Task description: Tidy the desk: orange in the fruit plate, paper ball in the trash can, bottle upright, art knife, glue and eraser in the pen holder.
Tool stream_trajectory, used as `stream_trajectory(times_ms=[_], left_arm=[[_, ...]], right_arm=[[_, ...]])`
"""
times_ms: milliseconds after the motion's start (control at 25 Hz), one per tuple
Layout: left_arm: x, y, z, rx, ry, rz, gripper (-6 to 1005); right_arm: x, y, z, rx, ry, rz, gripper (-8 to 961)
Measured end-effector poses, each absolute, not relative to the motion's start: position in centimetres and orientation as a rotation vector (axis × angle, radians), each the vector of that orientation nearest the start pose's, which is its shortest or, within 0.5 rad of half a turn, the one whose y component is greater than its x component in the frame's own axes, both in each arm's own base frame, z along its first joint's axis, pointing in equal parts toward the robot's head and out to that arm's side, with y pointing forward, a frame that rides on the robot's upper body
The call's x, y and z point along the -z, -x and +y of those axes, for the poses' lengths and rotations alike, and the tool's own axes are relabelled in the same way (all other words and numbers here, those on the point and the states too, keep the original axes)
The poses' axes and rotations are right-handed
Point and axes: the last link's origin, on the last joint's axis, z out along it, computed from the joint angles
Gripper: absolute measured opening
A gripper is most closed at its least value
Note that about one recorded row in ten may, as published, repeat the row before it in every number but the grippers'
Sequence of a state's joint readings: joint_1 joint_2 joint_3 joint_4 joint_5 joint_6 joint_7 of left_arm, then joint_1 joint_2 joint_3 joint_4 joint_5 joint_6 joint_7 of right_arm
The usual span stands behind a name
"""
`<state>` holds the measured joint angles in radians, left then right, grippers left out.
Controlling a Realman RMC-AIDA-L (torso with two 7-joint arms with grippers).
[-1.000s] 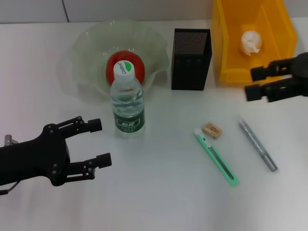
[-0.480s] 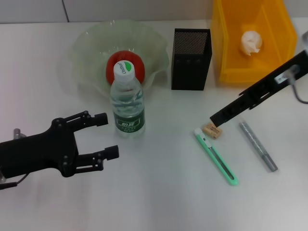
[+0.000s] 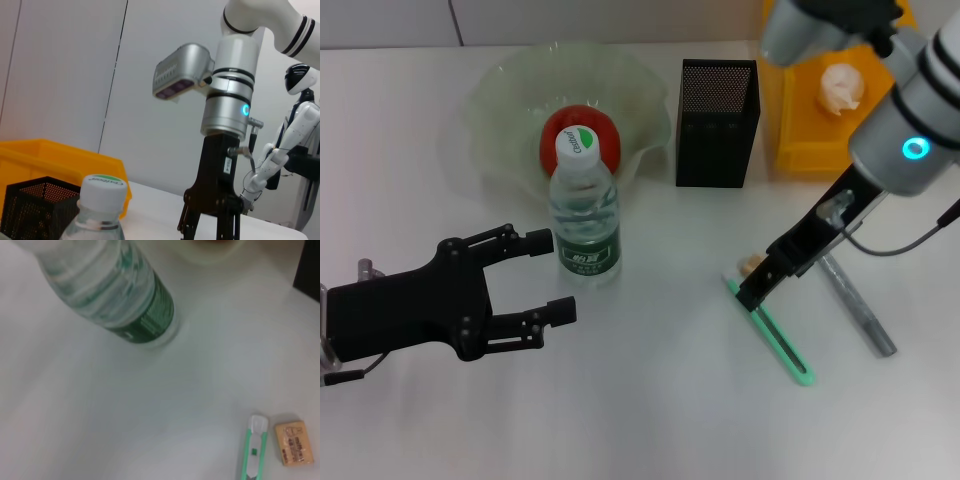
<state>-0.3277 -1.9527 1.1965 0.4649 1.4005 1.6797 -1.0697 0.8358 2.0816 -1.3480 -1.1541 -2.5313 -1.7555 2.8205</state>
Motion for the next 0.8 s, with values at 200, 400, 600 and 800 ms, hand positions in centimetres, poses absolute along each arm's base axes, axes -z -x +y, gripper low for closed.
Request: stream_trajectory(times_ms=[200,400,600,800], left_arm=[[0.3,28.5,25.9,1.024,2.739,-0.451,846],[-0.1,28.6,26.0,1.030,2.719,-0.449,846],[-0.5,28.8,26.0,1.029,2.708,-0.444,846],[-0.9,29.2,25.8,1.029,2.679,-0.454,846]], right_arm=[[3.3,-14.0,35.3,0.687,2.584,1.300,843],[4.8,-14.2,35.2,0.731,2.560,1.303,842],[5.5,-14.5,35.7,0.727,2.540,1.319,841],[6.0,-14.6,36.1,0.718,2.523,1.322,827]])
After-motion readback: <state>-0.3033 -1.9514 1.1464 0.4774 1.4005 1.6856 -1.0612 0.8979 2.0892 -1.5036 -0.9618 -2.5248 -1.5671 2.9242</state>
